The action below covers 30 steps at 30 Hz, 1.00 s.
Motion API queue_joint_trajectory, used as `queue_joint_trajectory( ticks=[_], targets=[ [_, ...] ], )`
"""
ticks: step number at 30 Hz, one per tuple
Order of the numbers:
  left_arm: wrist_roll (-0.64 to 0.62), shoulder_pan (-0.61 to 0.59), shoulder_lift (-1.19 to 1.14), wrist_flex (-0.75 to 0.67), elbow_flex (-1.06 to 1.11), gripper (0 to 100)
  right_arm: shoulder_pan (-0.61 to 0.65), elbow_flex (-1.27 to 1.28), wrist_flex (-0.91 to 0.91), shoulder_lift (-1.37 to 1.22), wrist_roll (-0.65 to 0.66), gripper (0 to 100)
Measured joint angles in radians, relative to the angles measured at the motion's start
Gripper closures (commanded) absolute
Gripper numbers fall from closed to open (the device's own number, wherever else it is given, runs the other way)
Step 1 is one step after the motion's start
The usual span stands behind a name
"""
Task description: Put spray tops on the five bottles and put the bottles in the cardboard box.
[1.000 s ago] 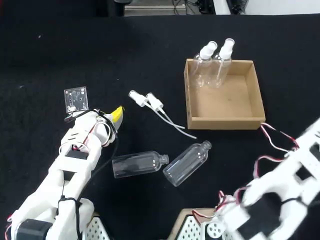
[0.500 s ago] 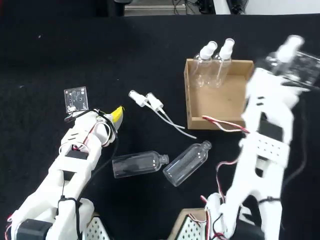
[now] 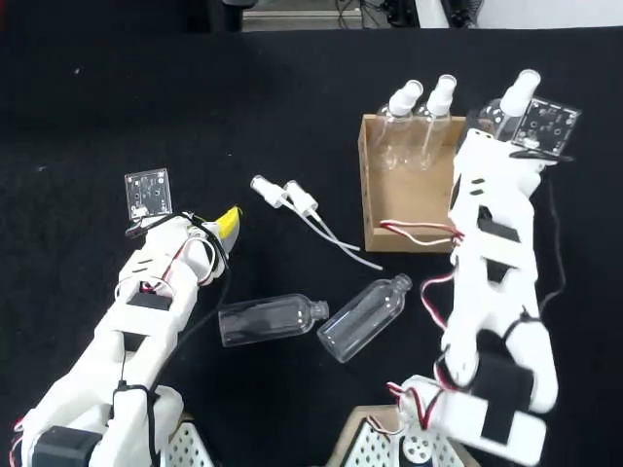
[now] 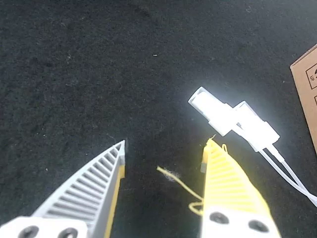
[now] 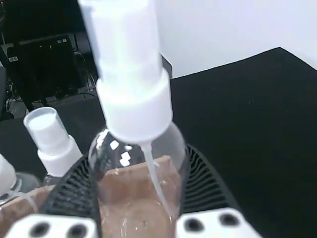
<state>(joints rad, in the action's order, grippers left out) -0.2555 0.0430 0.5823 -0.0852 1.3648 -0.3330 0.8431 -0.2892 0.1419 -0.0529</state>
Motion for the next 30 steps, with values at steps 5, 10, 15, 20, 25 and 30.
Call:
queue_joint_trajectory(
  ticks=[5,10,15,20,25,30],
  targets=[
    [0.0,0.0,0.0,0.0,0.0,75,0.0,0.0,-0.14,-0.112,0.0,98.7],
    [0.0,0.0,0.0,0.0,0.0,75,0.0,0.0,-0.264,-0.216,0.0,98.7],
    [0.0,0.0,0.0,0.0,0.0,75,-0.002,0.0,-0.394,-0.316,0.0,98.7],
    [0.0,0.0,0.0,0.0,0.0,75,-0.002,-0.014,-0.485,-0.42,0.0,98.7],
    [0.0,0.0,0.0,0.0,0.0,75,-0.002,-0.08,-0.494,-0.502,0.0,98.6],
    [0.0,0.0,0.0,0.0,0.0,75,-0.002,-0.121,-0.494,-0.535,0.0,98.6]
  ],
)
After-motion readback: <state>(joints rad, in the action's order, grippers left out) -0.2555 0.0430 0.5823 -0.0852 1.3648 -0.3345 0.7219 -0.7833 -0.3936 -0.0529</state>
